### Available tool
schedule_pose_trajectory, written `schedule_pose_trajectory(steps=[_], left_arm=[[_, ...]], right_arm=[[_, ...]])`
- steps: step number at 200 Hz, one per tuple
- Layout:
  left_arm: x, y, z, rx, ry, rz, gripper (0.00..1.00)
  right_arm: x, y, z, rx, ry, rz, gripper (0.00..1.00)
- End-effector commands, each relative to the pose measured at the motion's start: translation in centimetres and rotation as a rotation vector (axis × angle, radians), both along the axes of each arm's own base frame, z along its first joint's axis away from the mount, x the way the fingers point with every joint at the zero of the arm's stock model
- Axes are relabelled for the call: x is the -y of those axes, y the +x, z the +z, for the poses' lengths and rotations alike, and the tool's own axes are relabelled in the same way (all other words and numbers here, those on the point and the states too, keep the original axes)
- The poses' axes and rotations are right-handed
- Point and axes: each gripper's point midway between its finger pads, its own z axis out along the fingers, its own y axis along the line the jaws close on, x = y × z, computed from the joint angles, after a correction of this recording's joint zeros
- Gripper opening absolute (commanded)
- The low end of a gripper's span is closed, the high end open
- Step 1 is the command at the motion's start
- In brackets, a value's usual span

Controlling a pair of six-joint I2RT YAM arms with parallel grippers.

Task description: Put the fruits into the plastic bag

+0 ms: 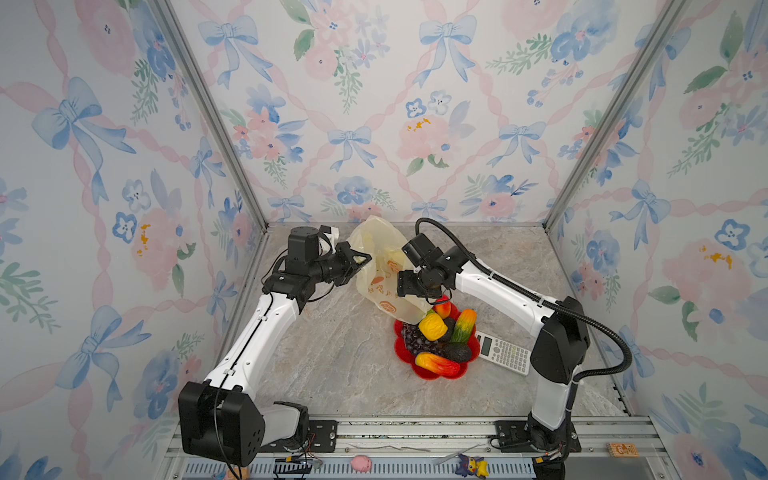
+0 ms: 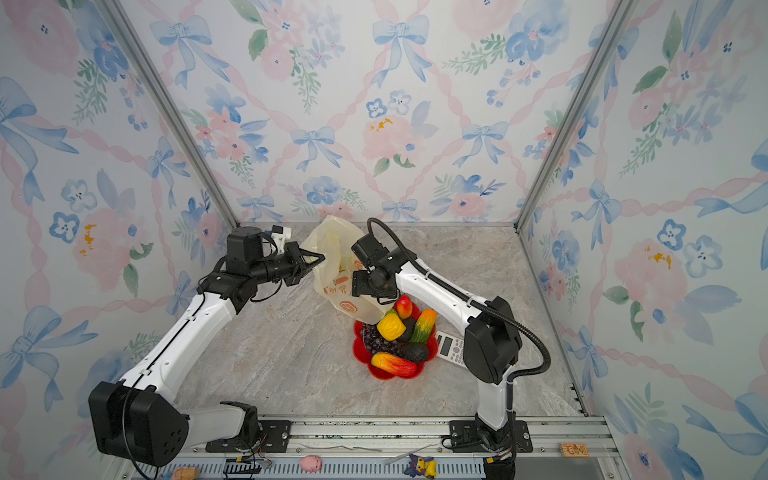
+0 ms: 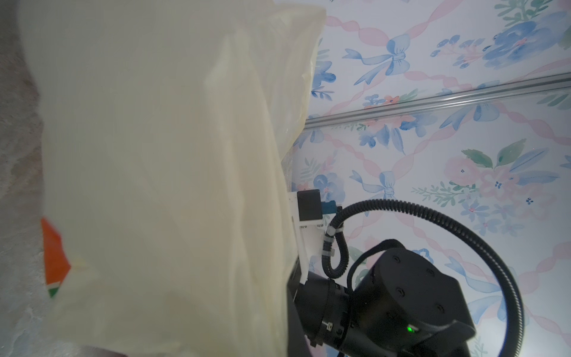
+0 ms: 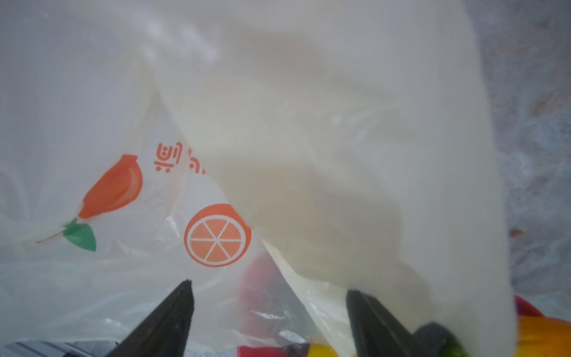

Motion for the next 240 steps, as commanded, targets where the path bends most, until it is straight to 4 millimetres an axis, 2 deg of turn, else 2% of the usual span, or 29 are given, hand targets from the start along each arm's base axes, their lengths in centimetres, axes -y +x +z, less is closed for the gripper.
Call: schedule_pose_trajectory(steps=[1,39,76,107,127,141,152,172,204,240], left_arm=[[0.5,-0.5,0.7,0.024,0.004,-0.035,0.00],[1.0,-0.7,1.0,0.028,-0.001,-0.046,0.00],[1.4,-0.7,2.3,0.049,-0.014,-0.058,0.00],[1.4,-0.8,3.1,0.063,-0.020,-0.055,0.00],[1.1,-1.0,3.0,0.063,-0.020,-0.046,0.00],[0.6,-1.1,2.8,0.061,-0.018,-0.034,0.00],[0.3,-1.1,2.6,0.061,-0.007,-0.025,0.00],[-0.2,-1.0,2.1,0.058,0.028,-0.017,0.00],[-1.2,-1.1,1.1,0.064,0.118,0.000,0.00],[-3.7,-1.7,-0.8,0.052,0.283,0.043,0.00]], right_arm=[[-2.7,1.6,2.1,0.047,0.172,-0.024,0.77],[-3.4,2.7,0.9,0.056,0.096,-0.018,0.76],[-3.6,3.6,-0.4,0.087,-0.030,-0.040,0.75],[-3.3,5.1,-0.6,0.117,-0.076,-0.089,0.59],[-3.7,5.6,1.0,0.145,-0.062,-0.086,0.34],[-3.4,5.9,2.1,0.161,-0.063,-0.087,0.12],[-3.2,6.0,3.0,0.165,-0.047,-0.088,0.00],[-3.1,5.9,4.5,0.140,0.040,-0.080,0.00],[-5.4,5.8,8.5,0.070,0.377,-0.022,0.00],[-7.0,4.5,12.5,-0.033,0.633,0.071,0.00]])
